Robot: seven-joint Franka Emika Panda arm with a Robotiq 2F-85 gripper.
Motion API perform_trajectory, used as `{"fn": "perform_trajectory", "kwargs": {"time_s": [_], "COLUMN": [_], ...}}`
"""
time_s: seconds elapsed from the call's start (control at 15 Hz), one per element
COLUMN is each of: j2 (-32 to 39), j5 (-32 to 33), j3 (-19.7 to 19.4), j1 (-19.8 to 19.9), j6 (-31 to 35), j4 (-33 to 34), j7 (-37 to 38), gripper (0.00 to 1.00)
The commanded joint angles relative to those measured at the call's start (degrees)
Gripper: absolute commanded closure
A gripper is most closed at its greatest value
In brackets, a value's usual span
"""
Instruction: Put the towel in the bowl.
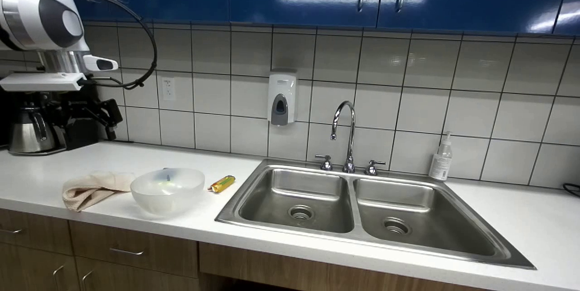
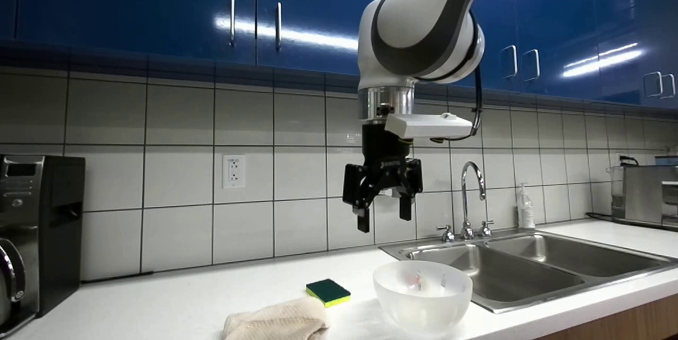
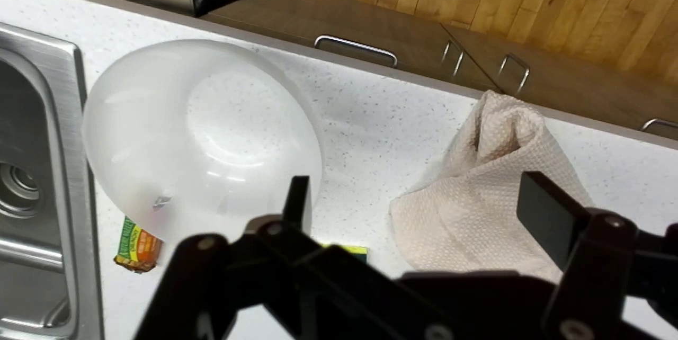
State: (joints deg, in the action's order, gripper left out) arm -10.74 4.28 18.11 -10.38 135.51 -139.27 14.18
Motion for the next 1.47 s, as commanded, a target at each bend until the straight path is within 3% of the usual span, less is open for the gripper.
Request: {"fn": "perform_trajectory", "kwargs": {"time_s": [0.0,0.93,1.4], "j2": [7.18,28.89,35.04], "j5": [2.29,4.88,5.77], "j3": [0.38,-2.30,-4.56], "j1": [-1.28,-7.95,-11.26], "j6": [0.05,-0.96,-1.88], "j4": [5.85,22.05,26.89], "j7": [1.87,-0.63,-0.37], "gripper": [0.00,0.00,0.00]}}
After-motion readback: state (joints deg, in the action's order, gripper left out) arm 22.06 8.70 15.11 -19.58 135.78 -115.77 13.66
